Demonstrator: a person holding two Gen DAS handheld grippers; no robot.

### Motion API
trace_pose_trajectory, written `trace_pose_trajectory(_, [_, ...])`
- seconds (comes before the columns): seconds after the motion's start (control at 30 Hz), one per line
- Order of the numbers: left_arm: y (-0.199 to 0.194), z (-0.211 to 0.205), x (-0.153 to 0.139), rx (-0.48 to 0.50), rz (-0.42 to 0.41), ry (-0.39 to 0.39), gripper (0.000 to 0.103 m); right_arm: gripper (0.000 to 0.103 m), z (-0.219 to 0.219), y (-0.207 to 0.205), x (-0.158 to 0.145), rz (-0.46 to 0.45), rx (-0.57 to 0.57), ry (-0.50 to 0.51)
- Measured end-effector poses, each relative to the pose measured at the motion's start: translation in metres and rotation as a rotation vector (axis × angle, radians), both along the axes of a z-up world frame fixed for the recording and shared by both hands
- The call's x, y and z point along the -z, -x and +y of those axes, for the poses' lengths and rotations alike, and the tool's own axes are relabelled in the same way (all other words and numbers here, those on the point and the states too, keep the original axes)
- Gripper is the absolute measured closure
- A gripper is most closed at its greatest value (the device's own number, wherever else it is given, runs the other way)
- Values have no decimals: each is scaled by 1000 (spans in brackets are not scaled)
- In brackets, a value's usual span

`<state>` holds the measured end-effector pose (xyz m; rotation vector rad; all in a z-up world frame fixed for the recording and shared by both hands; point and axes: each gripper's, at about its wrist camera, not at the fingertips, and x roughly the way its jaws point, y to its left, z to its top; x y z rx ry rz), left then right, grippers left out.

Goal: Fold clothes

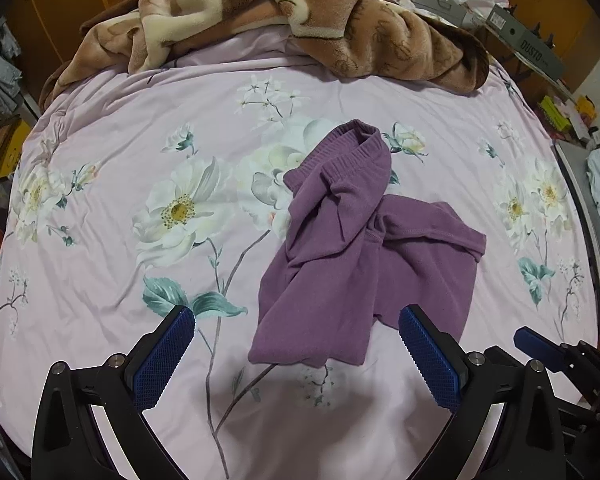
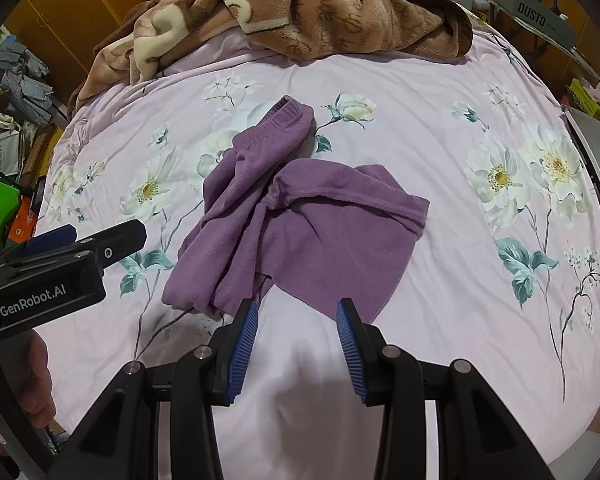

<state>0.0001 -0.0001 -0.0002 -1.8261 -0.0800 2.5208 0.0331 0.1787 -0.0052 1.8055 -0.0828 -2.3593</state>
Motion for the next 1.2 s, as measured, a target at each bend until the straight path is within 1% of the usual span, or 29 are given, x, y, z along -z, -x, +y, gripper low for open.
trace_pose_trajectory(0.47, [-1,-2,3,24,-20,44,1,61,-5,0,-1,-1,-8,0])
trace_pose_trajectory(0.77, [-3,-7,6,34,-28,27,1,61,-10,1,0,-3,-17,-4])
trace_pose_trajectory(1.03, [-3,-12,11,32,-51,6,1,61,-13,2,0,-7,-22,-5])
trace_pose_trajectory(1.2, [-2,-14,11,30,-55,9,1,61,-14,2,0,-6,-24,-6])
